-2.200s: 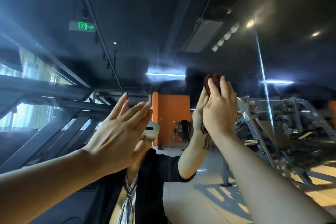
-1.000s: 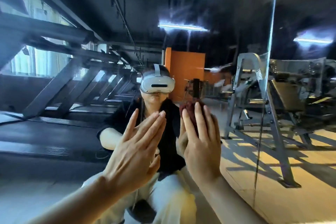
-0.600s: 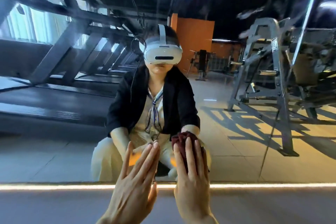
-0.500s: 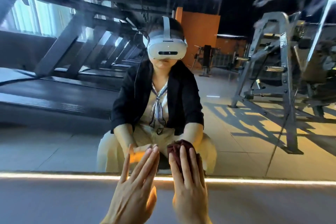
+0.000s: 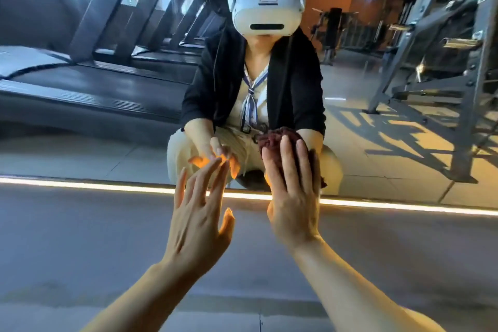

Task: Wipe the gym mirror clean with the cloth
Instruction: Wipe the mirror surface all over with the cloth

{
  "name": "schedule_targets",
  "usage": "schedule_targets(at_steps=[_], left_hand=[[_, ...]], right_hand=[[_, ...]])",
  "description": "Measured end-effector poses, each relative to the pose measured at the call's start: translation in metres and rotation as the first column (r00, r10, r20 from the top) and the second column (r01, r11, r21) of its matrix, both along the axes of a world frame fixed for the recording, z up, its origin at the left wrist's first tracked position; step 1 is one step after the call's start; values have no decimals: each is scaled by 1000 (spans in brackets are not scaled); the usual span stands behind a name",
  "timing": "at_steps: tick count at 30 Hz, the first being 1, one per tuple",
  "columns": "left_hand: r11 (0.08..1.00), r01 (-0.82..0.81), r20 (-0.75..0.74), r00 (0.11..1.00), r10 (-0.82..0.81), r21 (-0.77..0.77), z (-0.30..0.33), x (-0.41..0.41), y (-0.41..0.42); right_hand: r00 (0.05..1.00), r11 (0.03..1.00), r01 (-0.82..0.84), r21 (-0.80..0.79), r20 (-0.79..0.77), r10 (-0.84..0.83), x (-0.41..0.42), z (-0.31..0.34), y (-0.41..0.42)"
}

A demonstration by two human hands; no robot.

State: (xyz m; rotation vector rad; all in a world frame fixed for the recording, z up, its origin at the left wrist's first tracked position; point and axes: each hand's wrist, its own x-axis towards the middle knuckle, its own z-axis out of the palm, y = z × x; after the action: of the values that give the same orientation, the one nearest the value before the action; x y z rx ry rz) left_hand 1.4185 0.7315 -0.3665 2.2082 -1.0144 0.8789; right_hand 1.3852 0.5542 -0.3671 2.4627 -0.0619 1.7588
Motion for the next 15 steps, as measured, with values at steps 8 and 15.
schedule_targets(at_steps=[8,15], left_hand=[[999,35,-21,999,-34,30,1,-8,-12],[997,59,-5,998,-59,54,-2,-8,-16]], right_hand=[[985,992,-6,-124,-172,-16,-12,-18,15],[993,1000,3,6,-115,-3,-10,-22,11]])
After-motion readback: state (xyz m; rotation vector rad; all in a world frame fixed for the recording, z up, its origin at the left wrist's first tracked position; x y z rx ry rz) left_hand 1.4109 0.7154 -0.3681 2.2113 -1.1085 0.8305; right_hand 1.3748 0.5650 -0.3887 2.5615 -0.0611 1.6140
